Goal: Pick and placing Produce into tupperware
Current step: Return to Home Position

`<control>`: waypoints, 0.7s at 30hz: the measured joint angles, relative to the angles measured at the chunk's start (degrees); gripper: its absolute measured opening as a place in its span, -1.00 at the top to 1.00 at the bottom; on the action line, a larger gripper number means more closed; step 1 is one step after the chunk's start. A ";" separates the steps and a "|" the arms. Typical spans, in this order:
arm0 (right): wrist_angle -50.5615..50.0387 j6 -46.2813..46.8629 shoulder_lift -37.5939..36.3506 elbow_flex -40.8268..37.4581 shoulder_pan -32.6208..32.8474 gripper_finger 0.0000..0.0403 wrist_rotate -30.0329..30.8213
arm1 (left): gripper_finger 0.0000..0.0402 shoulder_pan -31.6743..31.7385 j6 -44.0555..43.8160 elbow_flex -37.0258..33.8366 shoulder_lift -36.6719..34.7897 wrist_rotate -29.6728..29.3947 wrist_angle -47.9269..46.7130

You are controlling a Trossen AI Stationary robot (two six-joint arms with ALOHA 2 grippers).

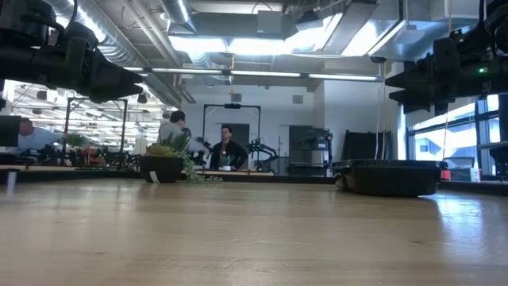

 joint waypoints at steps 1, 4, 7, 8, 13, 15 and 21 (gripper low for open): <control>0.00 0.01 0.01 0.00 0.01 -0.40 0.01 | -0.47 0.00 0.00 0.00 0.00 0.01 0.00; 0.00 0.01 0.00 0.00 0.01 -0.40 0.01 | -0.48 -0.01 -0.01 0.00 -0.01 0.00 0.01; 0.00 0.00 0.00 0.00 0.01 -0.40 0.00 | -0.46 -0.01 -0.02 0.00 0.00 0.01 0.00; 0.00 0.00 -0.01 0.00 0.00 -0.40 0.00 | -0.45 -0.01 -0.02 0.00 -0.02 0.01 0.00; 0.00 0.00 0.01 0.00 -0.01 -0.40 0.02 | -0.46 -0.01 -0.01 0.00 0.00 0.00 0.00; 0.00 0.00 0.01 0.00 0.01 -0.40 0.01 | -0.47 -0.01 0.00 0.00 0.00 0.01 0.00; 0.00 0.00 0.01 0.00 -0.01 -0.40 0.02 | -0.45 -0.01 0.00 0.00 0.00 0.01 0.00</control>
